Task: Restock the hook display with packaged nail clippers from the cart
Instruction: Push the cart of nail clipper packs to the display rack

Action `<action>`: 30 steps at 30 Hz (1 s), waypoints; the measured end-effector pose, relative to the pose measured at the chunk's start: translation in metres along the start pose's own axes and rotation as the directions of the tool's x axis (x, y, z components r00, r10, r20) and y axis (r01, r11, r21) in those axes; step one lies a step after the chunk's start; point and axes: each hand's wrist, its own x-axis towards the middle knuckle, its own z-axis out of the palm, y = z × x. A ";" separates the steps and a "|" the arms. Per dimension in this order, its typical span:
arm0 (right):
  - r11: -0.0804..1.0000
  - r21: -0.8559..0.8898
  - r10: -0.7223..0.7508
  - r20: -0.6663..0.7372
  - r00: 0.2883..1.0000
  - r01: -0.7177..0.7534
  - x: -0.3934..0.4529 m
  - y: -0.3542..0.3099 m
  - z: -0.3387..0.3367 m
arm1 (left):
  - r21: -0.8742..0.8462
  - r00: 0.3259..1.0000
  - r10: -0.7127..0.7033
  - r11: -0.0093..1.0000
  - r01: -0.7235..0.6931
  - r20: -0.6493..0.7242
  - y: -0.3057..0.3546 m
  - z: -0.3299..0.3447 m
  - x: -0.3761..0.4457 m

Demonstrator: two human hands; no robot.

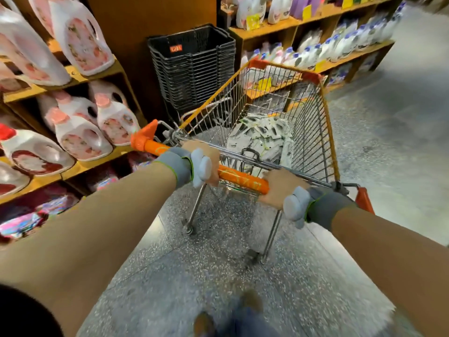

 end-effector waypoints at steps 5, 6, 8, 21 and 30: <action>0.994 -0.008 -0.108 0.011 0.994 0.108 -0.040 0.045 0.016 | -0.003 0.998 -0.061 0.998 0.061 -0.004 0.063 0.017 -0.024; 0.990 -0.013 -0.138 0.027 0.990 0.138 -0.047 0.056 0.018 | -0.008 0.996 -0.084 0.996 0.084 -0.002 0.078 0.021 -0.028; 0.983 -0.028 -0.181 0.040 0.983 0.182 -0.060 0.077 0.021 | -0.031 0.992 -0.126 0.992 0.125 -0.014 0.105 0.028 -0.037; 0.911 -0.168 -0.353 0.152 0.923 0.376 -0.149 0.194 0.039 | -0.094 0.919 -0.277 0.945 0.313 0.280 0.272 0.043 -0.087; 0.837 -0.268 -0.415 0.257 0.873 0.477 -0.183 0.218 0.053 | -0.415 0.852 -0.111 0.836 0.358 0.511 0.318 0.066 -0.125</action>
